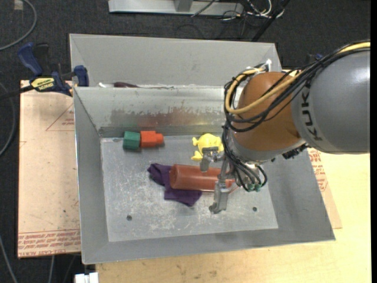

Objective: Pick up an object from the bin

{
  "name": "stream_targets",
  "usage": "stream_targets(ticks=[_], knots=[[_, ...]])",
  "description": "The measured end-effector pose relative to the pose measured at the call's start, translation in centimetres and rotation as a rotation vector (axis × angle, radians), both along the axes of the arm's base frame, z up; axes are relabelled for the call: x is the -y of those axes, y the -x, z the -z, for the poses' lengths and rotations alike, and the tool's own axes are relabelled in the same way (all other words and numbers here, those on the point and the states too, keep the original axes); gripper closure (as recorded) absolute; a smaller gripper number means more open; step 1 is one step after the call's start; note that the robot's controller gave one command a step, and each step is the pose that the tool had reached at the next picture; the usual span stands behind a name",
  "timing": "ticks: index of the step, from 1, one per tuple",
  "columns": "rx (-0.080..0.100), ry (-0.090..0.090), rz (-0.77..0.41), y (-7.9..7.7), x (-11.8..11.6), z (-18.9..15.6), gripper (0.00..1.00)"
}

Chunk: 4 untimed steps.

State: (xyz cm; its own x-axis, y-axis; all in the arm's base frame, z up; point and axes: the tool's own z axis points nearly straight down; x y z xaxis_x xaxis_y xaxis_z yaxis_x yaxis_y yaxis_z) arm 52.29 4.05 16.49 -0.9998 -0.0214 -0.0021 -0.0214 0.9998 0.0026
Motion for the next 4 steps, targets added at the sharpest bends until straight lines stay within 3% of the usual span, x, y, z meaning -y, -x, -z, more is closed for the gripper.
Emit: stream_targets(ticks=[1, 2, 3, 4], knots=[[0.006, -0.004, -0.073, -0.5, 1.0, 4.6, 0.0], [0.02, 0.004, -0.059, -2.0, 1.8, 7.5, 0.0], [0.008, -0.006, -0.031, -5.6, -7.4, 9.5, 1.0], [0.008, -0.005, -0.032, -5.6, -7.4, 9.5, 1.0]])
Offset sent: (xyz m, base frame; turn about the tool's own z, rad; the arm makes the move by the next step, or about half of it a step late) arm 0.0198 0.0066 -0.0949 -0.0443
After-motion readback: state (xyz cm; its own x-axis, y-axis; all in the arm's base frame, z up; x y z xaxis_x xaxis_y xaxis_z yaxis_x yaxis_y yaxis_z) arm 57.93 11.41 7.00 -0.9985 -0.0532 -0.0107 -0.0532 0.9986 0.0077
